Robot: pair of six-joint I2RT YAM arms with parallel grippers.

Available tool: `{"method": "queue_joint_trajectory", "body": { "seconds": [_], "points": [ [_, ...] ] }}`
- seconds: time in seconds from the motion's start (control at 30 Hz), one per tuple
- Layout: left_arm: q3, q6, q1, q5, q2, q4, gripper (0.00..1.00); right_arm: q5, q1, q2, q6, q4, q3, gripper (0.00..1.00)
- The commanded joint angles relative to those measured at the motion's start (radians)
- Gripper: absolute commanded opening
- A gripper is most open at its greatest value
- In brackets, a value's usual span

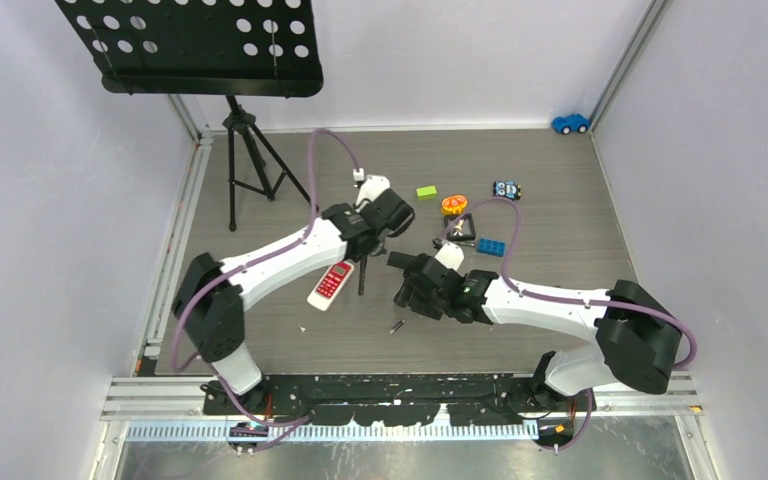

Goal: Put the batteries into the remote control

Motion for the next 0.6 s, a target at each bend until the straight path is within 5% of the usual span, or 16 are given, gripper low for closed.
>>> {"method": "queue_joint_trajectory", "body": {
  "seconds": [0.0,0.57],
  "points": [
    [-0.046,0.045,0.041,-0.011,-0.145,0.066,0.0,-0.114,0.01,0.026,0.016,-0.195,0.026,0.58],
    [-0.249,0.108,0.162,0.049,-0.378,0.199,0.0,-0.102,0.073,0.163,0.193,-0.184,0.123,0.62]
  ]
}}
